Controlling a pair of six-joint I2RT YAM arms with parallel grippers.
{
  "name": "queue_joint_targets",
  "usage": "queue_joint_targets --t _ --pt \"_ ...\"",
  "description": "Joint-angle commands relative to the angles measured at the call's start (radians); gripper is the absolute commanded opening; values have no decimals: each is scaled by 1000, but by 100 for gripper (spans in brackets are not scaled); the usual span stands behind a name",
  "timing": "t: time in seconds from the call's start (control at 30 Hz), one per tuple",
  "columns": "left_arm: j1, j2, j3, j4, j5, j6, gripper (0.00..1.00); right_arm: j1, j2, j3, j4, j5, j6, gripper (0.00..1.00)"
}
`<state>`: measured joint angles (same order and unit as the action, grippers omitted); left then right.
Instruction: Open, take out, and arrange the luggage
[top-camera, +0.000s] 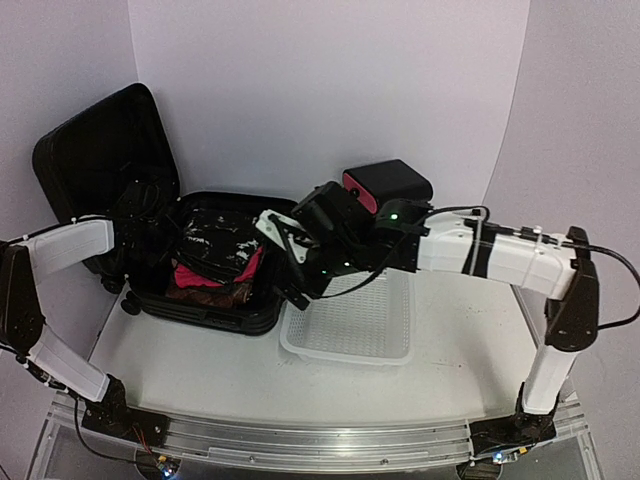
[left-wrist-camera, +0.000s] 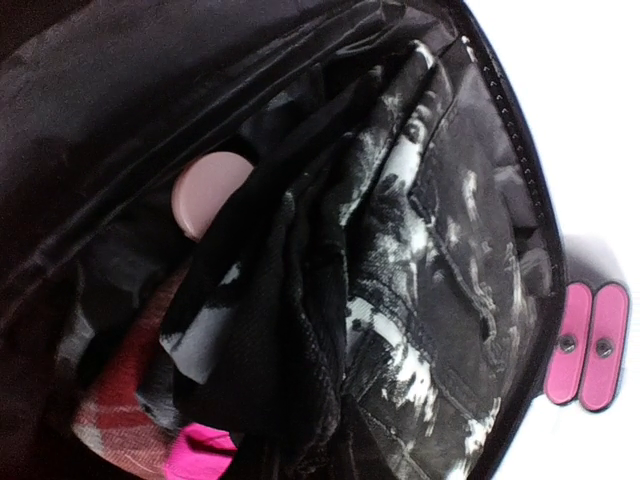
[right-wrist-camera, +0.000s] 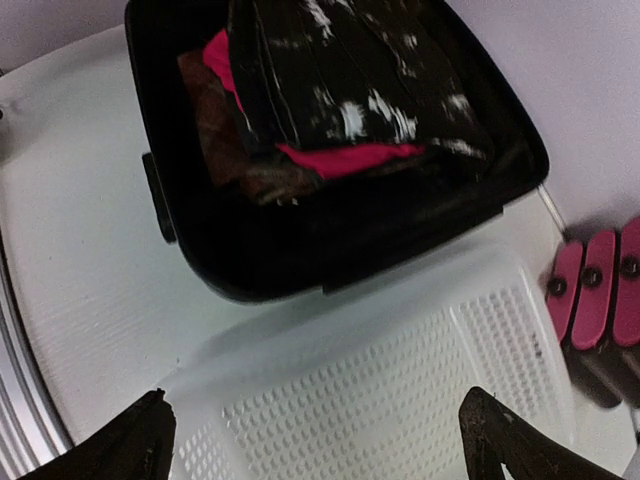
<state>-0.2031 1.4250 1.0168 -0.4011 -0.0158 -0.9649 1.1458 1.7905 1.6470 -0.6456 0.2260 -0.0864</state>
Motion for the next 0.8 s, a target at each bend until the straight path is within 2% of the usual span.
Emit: queue_joint_targets --t 0.0,0.27,0.5,0.6,0.77 --pt "2 -26 90 66 96 21 1 -7 177 203 122 -52 -258 98" --pt "6 -60 132 67 178 52 0 -39 550 601 159 -84 -381 98" --pt "14 -70 146 67 218 59 0 -41 756 829 253 -74 -422 98" --pt "15 -72 159 67 243 56 0 -44 823 895 302 -54 -419 98" --pt "15 -86 164 67 276 45 0 -46 876 913 432 -57 -414 98"
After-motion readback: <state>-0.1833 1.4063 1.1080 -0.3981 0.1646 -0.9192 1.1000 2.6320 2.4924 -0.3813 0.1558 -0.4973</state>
